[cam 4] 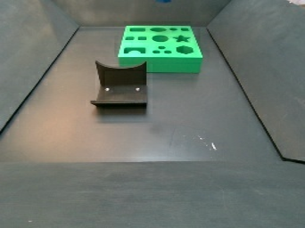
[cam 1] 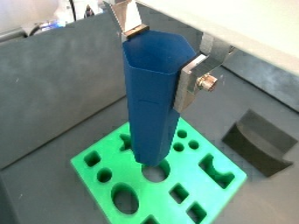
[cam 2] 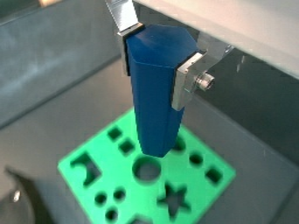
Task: Insert the hexagon object.
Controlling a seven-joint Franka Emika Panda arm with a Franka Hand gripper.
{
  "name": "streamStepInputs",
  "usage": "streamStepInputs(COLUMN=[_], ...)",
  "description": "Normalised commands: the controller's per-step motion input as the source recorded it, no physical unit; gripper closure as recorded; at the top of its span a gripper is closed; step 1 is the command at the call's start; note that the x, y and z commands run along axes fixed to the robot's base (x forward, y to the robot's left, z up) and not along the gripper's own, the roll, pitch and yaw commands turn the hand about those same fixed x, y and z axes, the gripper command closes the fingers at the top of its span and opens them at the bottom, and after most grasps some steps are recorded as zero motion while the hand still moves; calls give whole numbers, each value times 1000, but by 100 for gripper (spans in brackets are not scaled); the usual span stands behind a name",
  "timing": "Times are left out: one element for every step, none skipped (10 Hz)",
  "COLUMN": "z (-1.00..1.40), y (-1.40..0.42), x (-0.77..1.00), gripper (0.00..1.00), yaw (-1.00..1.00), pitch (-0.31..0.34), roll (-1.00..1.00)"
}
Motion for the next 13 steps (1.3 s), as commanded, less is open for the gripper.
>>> streamStepInputs(z=[-723,-709,-694,-654,-411,-211,-49,0,-29,-63,-111,-174,-154], y=[937,940,943,946,957,931,860,294,0,-240,-371,-460,-234], x=[-574,-566,-554,-554,-529,-434,-380,-151,40,306,423,434,314], gripper=[100,100,100,100,100,100,100,100,100,100,100,100,100], yaw=[0,0,0,0,0,0,-11,-109,-31,-49,-171,-191,-163], pitch=[-141,-130,-120,-107,-81,-46,-19,-19,-27,0,0,0,0], roll=[94,90,87,73,9,0,-44,-131,-184,-129,-160,-130,-250])
